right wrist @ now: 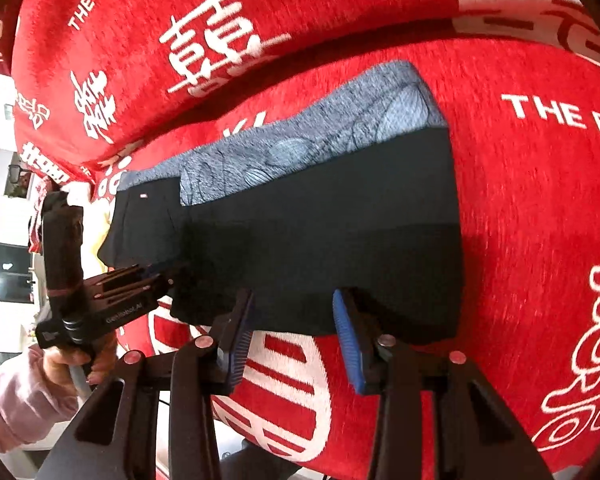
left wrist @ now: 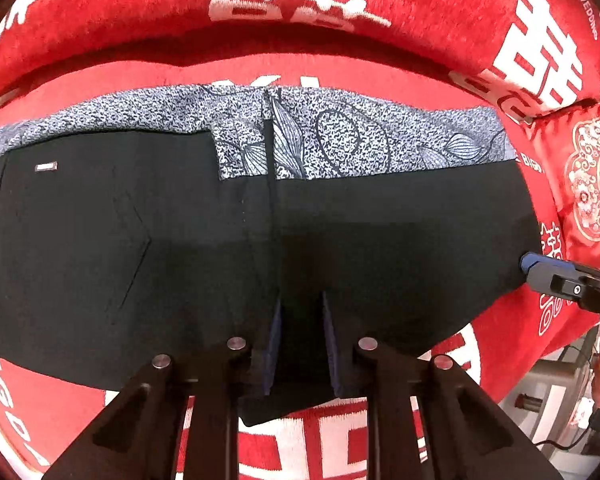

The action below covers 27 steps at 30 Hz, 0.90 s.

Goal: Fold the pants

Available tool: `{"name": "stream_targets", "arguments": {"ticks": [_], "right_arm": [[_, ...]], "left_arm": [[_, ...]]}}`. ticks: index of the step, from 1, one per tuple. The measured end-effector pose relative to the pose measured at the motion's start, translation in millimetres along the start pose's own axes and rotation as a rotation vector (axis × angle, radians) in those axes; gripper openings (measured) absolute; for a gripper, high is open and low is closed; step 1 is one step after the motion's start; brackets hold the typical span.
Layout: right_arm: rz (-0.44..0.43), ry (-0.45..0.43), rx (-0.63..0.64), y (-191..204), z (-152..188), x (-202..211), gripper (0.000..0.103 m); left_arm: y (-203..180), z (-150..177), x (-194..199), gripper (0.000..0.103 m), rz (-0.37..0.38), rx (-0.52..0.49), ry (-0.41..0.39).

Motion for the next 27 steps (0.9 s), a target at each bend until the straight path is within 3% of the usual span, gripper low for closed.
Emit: {"name": "stream_targets", "arguments": {"ticks": [4, 5, 7, 10, 17, 19, 21, 23, 27], "right_arm": [[0.007, -0.016, 0.027, 10.2, -8.6, 4.5, 0.043], [0.015, -0.018, 0.036, 11.9, -11.7, 5.5, 0.043], [0.032, -0.021, 0.064, 15.7, -18.6, 5.3, 0.043], [0.064, -0.017, 0.103, 20.6, -29.0, 0.3, 0.047], [0.121, -0.002, 0.195, 32.0, -44.4, -14.5, 0.051], [0.141, 0.034, 0.203, 27.0, -41.6, -23.5, 0.057], [0.172, 0.132, 0.189, 14.6, -27.6, -40.6, 0.057], [0.169, 0.088, 0.217, 15.5, -22.6, -37.9, 0.059], [0.177, 0.096, 0.310, 25.1, -13.6, -35.6, 0.065]], "left_arm": [[-5.8, -1.3, 7.4, 0.027, -0.060, 0.005, -0.005], [-7.9, -0.8, 10.2, 0.048, -0.085, -0.008, -0.008], [-9.8, -1.2, 17.1, 0.078, -0.126, -0.010, -0.035], [-7.2, 0.6, 26.2, 0.078, -0.121, 0.025, -0.049], [8.1, 8.3, 25.3, 0.078, -0.254, 0.135, 0.005], [16.3, 16.8, 27.8, 0.078, -0.301, 0.159, 0.021], [17.6, 19.8, 29.4, 0.078, -0.326, 0.184, 0.032], [17.3, 21.8, 32.9, 0.078, -0.351, 0.192, 0.033], [14.3, 26.6, 39.8, 0.078, -0.383, 0.211, 0.031]]}}
Point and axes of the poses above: each gripper's, at about its wrist camera, not at the fingertips, and x roughly against the way its jaws point, y to its left, z to its underside, the point moved 4 cm from there along -x, roughly the way its jaws point, and after that the axes turned 11 degrees about -y, right-handed, at the moved point
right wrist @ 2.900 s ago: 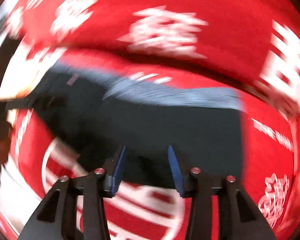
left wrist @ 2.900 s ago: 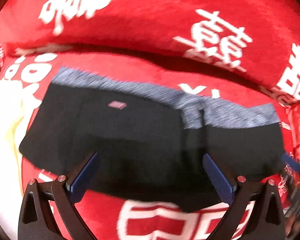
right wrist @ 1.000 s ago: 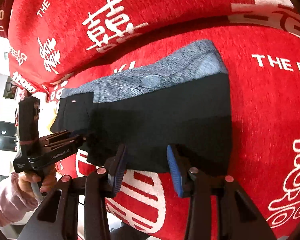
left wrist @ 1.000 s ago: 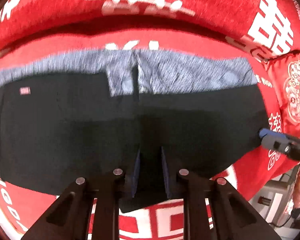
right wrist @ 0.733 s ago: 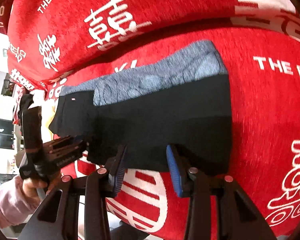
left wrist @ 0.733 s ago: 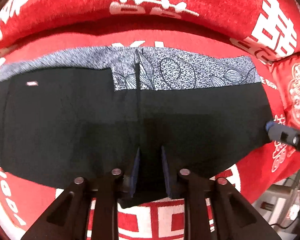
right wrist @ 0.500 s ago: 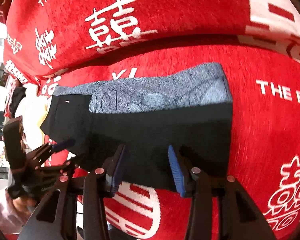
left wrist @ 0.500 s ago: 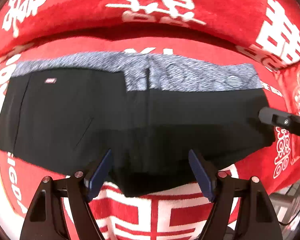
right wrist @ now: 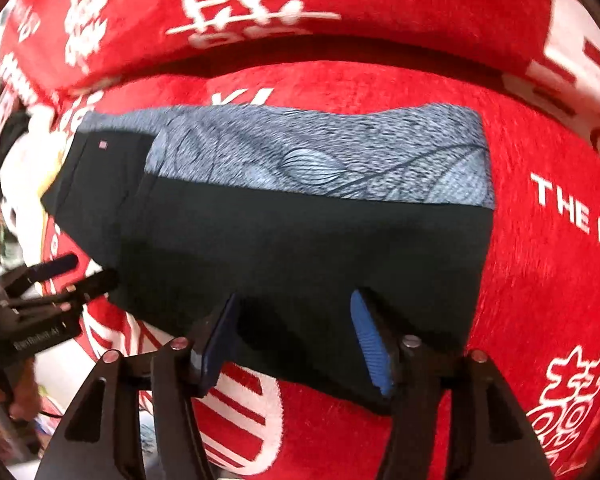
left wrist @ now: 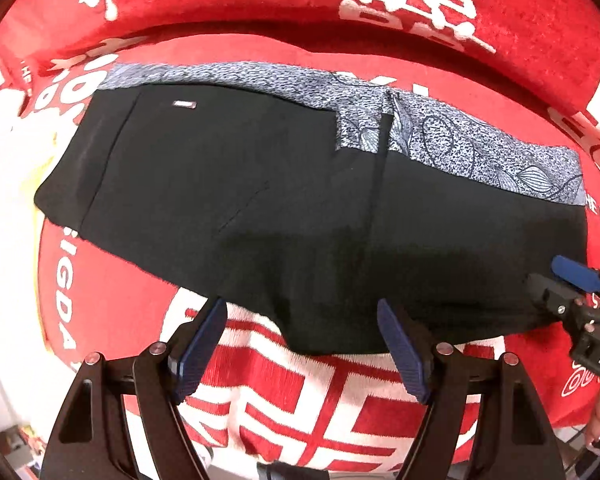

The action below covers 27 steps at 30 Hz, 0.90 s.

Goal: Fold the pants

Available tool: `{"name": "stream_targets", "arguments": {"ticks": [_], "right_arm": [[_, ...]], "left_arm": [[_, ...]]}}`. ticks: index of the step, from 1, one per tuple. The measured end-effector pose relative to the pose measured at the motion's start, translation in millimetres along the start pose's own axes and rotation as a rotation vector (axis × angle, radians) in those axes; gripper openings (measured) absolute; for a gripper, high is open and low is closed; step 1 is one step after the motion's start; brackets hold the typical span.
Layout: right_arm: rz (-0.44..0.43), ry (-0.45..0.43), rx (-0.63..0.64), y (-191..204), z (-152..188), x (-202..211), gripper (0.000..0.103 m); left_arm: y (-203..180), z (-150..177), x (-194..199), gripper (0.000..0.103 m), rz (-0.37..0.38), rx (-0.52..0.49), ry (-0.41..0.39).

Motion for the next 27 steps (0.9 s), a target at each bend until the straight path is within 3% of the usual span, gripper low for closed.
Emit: {"name": "stream_targets", "arguments": {"ticks": [7, 14, 22, 27], "right_arm": [[0.002, 0.014, 0.036, 4.1, -1.5, -3.0, 0.071], [0.112, 0.007, -0.009, 21.3, -3.3, -3.7, 0.072], [0.022, -0.052, -0.102, 95.1, -21.0, -4.4, 0.068], [0.000, 0.041, -0.065, 135.1, -16.4, -42.0, 0.067]], "left_arm": [[14.9, 7.9, 1.2, 0.078, 0.002, 0.051, 0.015], [48.8, 2.9, -8.3, 0.078, 0.029, -0.023, 0.032], [102.9, -10.6, -14.0, 0.078, 0.049, -0.039, 0.039], [136.9, -17.9, -23.0, 0.078, 0.044, 0.015, 0.043]]}}
Point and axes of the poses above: each gripper's, at about its wrist camera, not at the fingertips, and x roughly against the way its jaws point, y to its left, z to its underside, the point moved 4 cm from there along -x, roughly the way its jaws point, and after that the axes turned 11 degrees about -y, right-handed, at the moved point
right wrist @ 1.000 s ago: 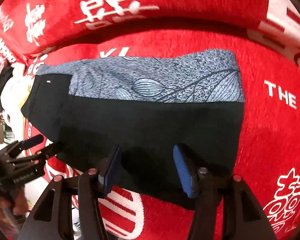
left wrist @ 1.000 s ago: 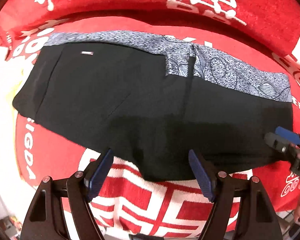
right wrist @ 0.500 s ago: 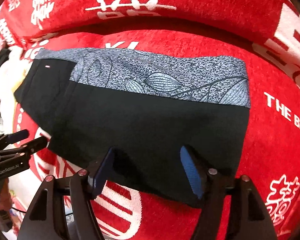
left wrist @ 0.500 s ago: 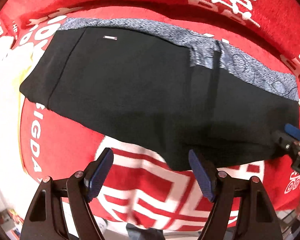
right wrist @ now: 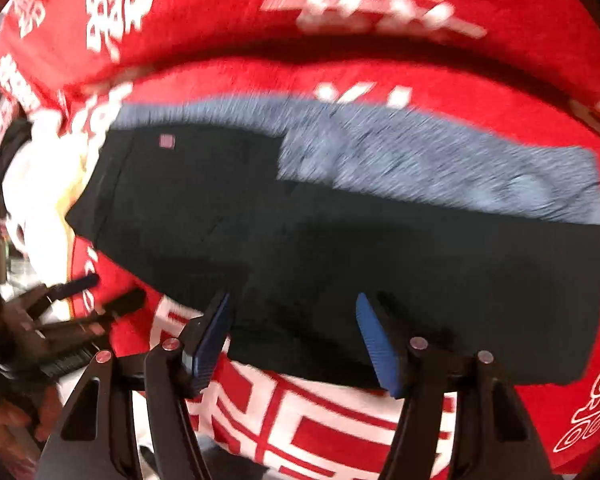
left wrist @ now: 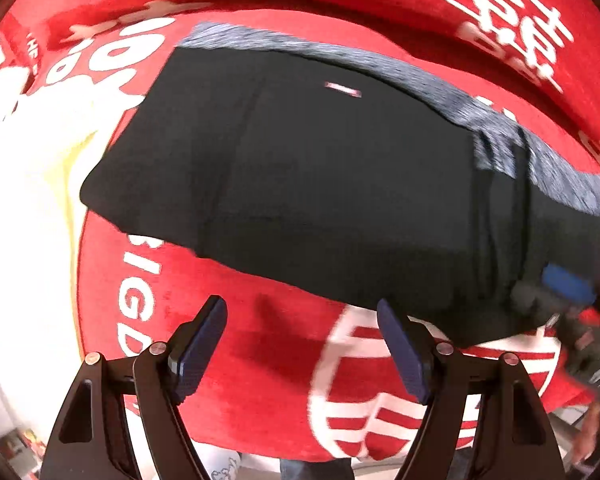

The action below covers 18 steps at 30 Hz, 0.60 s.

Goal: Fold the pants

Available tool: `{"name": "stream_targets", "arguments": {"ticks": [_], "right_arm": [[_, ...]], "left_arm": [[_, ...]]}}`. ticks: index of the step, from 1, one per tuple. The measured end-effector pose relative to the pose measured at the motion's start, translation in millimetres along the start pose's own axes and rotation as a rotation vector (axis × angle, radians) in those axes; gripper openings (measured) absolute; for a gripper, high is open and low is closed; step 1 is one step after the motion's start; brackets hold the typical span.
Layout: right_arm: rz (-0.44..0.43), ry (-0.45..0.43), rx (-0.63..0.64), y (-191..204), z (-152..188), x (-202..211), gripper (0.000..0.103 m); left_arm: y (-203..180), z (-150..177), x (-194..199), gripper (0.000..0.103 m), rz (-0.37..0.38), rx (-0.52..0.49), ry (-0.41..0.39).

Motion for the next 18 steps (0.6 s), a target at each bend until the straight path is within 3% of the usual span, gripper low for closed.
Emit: {"name": "stream_targets", "arguments": {"ticks": [7, 13, 18], "right_arm": [[0.113, 0.032, 0.172, 24.6, 20.2, -10.6, 0.068], [0.084, 0.094, 0.116, 27.2, 28.9, -14.1, 0.068], [0.113, 0.098, 0.168, 33.0, 36.0, -19.1, 0.068]], "left_arm": [[35.1, -2.0, -6.3, 0.078, 0.001, 0.073, -0.016], [59.3, -0.5, -11.1, 0.078, 0.033, 0.155, -0.038], [74.8, -0.1, -14.7, 0.078, 0.057, 0.189, -0.054]]}}
Point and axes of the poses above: each gripper's, at about its wrist camera, not at the fingertips, and x roughly against the way its jaws point, y to its left, z to its underside, the point moved 4 cm from there along -x, roughly the way its jaws point, and after that the axes turned 11 degrees about -y, right-handed, at the moved point
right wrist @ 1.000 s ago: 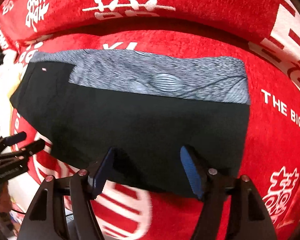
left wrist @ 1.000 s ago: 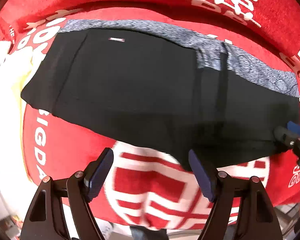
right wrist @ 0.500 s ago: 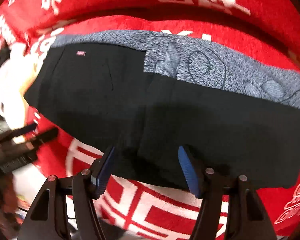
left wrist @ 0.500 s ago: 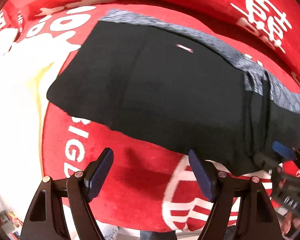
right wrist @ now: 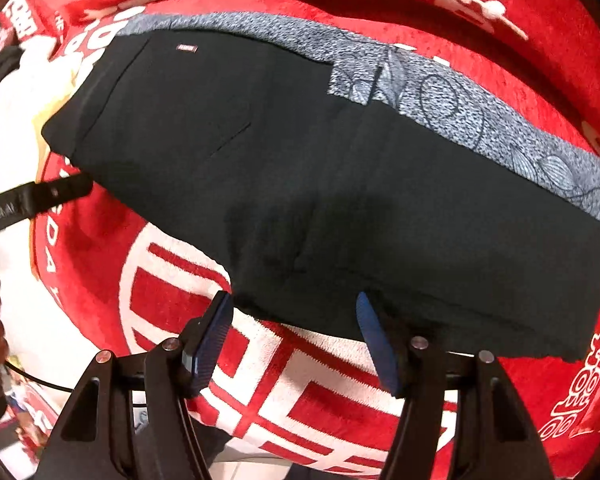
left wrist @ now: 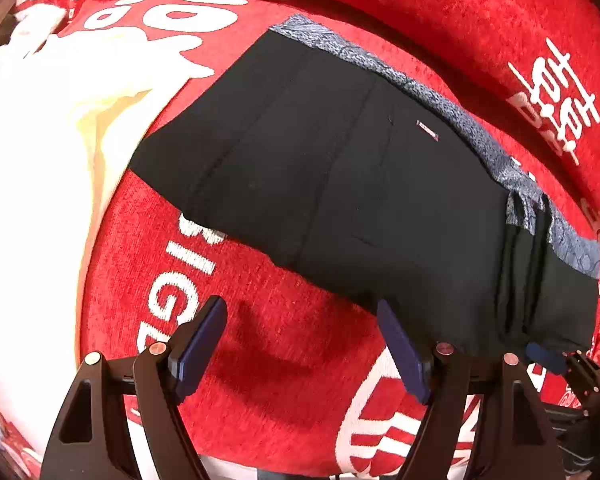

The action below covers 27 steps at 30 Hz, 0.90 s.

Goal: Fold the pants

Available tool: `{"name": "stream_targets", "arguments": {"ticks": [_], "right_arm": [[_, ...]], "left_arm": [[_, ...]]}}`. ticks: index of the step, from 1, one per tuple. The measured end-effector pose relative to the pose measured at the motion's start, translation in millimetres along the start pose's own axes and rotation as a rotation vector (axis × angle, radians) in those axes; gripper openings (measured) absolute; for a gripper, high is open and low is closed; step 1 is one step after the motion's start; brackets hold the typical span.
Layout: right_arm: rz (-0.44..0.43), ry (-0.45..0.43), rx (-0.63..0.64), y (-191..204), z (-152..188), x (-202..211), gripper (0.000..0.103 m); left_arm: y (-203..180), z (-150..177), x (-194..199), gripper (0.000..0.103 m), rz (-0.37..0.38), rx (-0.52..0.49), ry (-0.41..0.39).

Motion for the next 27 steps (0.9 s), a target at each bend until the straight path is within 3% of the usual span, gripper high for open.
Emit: {"name": "stream_targets", "arguments": {"ticks": [8, 11, 20, 27], "right_arm": [[-0.008, 0.004, 0.014, -0.4, -0.4, -5.9, 0.068], [-0.009, 0.003, 0.024, -2.7, -1.4, -7.2, 0.069], [-0.017, 0.002, 0.026, -0.1, -1.8, -11.8, 0.071], [-0.021, -0.004, 0.017, -0.1, -1.4, -14.3, 0.071]], "left_arm": [[19.0, -12.0, -4.1, 0.078, 0.049, 0.077, -0.046], [30.3, -17.4, -4.9, 0.078, 0.118, 0.152, -0.078], [50.6, -20.8, -16.7, 0.078, 0.422, 0.418, -0.138], [47.3, -42.9, -12.5, 0.078, 0.498, 0.472, -0.158]]}}
Point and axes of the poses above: each gripper's, at about its wrist camera, not at the fingertips, and x roughly against the way its jaws point, y to its left, z to its underside, the point moved 4 cm from there along -x, roughly the way its jaws point, and after that the axes turned 11 degrees about -y, right-handed, at the moved point
